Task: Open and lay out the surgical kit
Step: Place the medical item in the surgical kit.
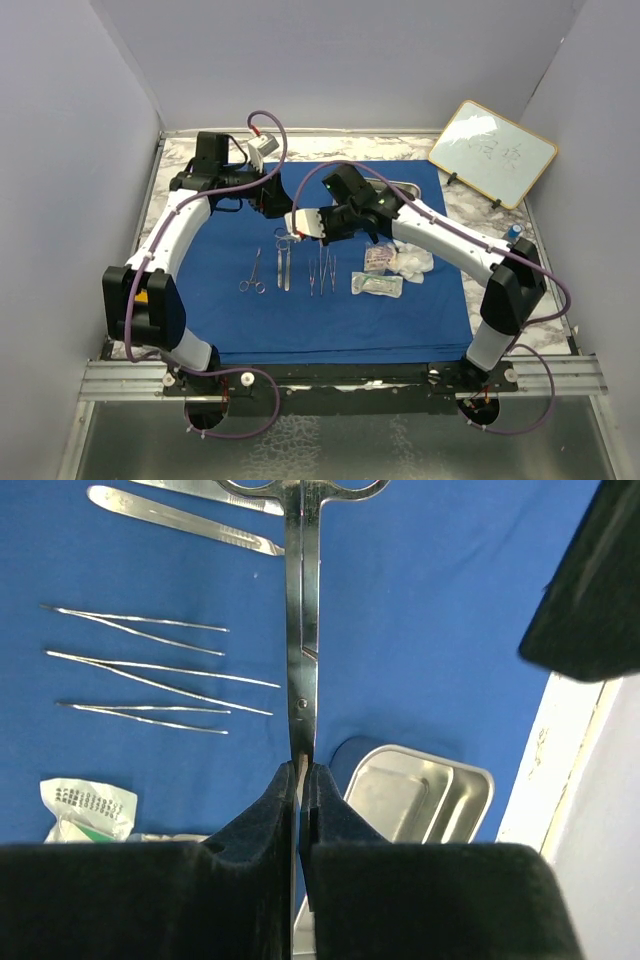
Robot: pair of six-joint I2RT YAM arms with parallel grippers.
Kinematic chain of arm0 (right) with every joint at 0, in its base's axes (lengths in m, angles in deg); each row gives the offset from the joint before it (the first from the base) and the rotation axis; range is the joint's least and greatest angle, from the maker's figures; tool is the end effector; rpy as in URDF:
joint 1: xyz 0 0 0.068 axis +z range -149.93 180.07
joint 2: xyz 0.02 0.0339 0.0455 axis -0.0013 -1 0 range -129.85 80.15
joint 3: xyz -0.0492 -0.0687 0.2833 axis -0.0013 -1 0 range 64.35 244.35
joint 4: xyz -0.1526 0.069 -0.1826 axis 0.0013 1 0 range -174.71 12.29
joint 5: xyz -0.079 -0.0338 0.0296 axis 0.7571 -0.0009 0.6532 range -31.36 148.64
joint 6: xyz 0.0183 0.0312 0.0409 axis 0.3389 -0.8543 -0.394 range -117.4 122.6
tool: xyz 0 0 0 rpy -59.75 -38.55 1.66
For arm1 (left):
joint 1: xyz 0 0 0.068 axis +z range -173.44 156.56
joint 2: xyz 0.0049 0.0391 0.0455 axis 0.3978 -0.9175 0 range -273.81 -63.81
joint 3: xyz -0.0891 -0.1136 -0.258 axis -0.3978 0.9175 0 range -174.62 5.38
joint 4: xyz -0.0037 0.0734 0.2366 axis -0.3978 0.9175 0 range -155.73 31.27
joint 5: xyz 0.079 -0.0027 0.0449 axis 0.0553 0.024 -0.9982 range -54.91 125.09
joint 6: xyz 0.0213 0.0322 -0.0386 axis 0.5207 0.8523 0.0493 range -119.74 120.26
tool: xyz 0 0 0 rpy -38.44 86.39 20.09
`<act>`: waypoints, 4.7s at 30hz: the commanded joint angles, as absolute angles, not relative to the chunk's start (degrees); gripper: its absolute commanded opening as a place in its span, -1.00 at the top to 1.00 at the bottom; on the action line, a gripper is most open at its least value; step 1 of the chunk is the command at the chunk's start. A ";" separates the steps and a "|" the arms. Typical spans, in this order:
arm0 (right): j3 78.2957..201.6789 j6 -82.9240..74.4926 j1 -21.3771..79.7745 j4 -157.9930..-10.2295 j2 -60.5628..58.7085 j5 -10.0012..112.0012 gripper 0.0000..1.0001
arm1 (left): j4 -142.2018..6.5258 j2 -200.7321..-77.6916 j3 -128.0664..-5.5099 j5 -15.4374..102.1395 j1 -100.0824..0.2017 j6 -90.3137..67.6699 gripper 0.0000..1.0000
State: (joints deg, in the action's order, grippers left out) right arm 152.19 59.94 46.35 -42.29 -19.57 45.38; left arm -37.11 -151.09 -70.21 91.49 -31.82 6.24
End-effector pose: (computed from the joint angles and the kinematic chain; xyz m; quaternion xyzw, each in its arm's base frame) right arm 0.2498 0.2734 0.3191 -0.7650 0.5568 0.0800 0.3136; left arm 0.3082 -0.0762 0.3518 0.2969 0.7687 -0.4364 0.3612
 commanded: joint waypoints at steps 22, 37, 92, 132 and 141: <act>148.57 63.28 53.74 -46.73 -15.89 55.60 0.98 | -12.59 -165.49 -77.90 99.31 -36.10 18.31 -0.36; 147.38 63.85 54.81 -47.09 -16.26 56.28 0.98 | -8.43 -168.97 -78.82 101.01 -39.11 22.02 0.31; 119.89 28.42 30.06 -68.70 4.22 50.93 -0.06 | -51.42 -129.03 -35.36 61.76 -15.06 -8.50 1.00; 117.05 29.44 24.51 -69.30 5.67 45.55 -0.02 | -65.00 -139.63 -27.19 60.31 -14.48 -12.09 1.00; 117.05 29.25 24.11 -69.15 5.70 45.19 -0.02 | -64.73 -141.08 -26.74 60.29 -14.40 -12.85 1.00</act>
State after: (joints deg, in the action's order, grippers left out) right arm 117.63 29.28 24.69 -68.02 5.15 46.72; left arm -63.63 -140.21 -27.59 61.11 -14.88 -12.19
